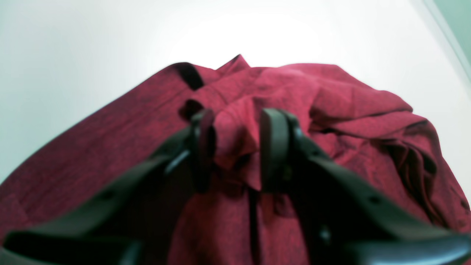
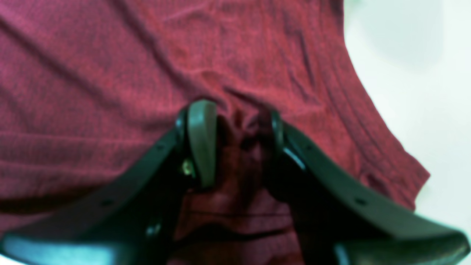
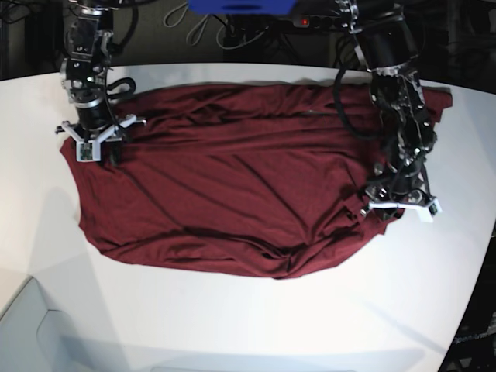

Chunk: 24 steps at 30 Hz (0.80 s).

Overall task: Layout the t-shirt on the table in an organized manner, then fold the t-shirt properly
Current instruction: 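Release the shirt with the left gripper and reach it across the shirt, then grasp the shirt's hem corner with the left gripper and pull it outward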

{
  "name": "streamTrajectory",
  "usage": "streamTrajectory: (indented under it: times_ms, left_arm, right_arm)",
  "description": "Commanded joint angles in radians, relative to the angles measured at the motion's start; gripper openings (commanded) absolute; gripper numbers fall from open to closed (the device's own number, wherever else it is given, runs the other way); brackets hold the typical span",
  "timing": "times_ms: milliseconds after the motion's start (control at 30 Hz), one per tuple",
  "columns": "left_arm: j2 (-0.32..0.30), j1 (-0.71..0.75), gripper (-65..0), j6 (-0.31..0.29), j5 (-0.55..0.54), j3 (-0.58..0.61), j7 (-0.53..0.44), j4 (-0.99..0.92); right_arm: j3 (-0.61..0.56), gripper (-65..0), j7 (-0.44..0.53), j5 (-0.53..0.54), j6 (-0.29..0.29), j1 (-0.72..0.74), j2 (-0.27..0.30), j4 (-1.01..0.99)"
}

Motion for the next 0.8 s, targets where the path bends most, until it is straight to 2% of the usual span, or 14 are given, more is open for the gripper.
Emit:
streamTrajectory:
  times_ms: [0, 100, 200, 267, 433, 633, 767]
  left_arm:
    - [-0.006, -0.018, -47.0, -0.008, -0.007, 0.0, -0.018, 0.017]
    - [-0.008, -0.018, -51.4, -0.008, -0.007, 0.0, -0.018, 0.017]
    - [-0.006, -0.02, -65.0, -0.005, -0.004, 0.001, -0.017, 0.017]
    - [-0.005, -0.02, -63.2, -0.003, -0.009, 0.001, -0.017, 0.017]
    - [-0.003, -0.063, -64.5, -0.003, -0.012, -0.002, -0.017, 0.029]
    - [-0.011, -0.233, -64.5, -0.002, -0.04, -0.003, -0.008, 0.046]
    - [-0.012, -0.354, -64.5, -0.002, -0.038, 0.001, -0.015, -0.038]
  right_arm:
    - [-0.001, -47.2, -0.059, -0.028, 0.003, 0.005, 0.004, -0.004]
    - [-0.001, -47.2, -0.059, -0.028, 0.003, 0.005, 0.006, -0.004]
    - [-0.001, -47.2, -0.059, -0.028, 0.003, 0.005, 0.006, -0.004]
    - [-0.001, -47.2, -0.059, -0.028, 0.003, 0.006, 0.006, -0.004]
    - [-0.001, -47.2, -0.059, -0.028, 0.003, 0.006, 0.007, -0.004]
    - [-0.001, -47.2, -0.059, -0.028, 0.003, 0.006, 0.007, -0.004]
    - [0.004, -47.2, -0.059, -0.029, 0.003, 0.006, 0.009, -0.004]
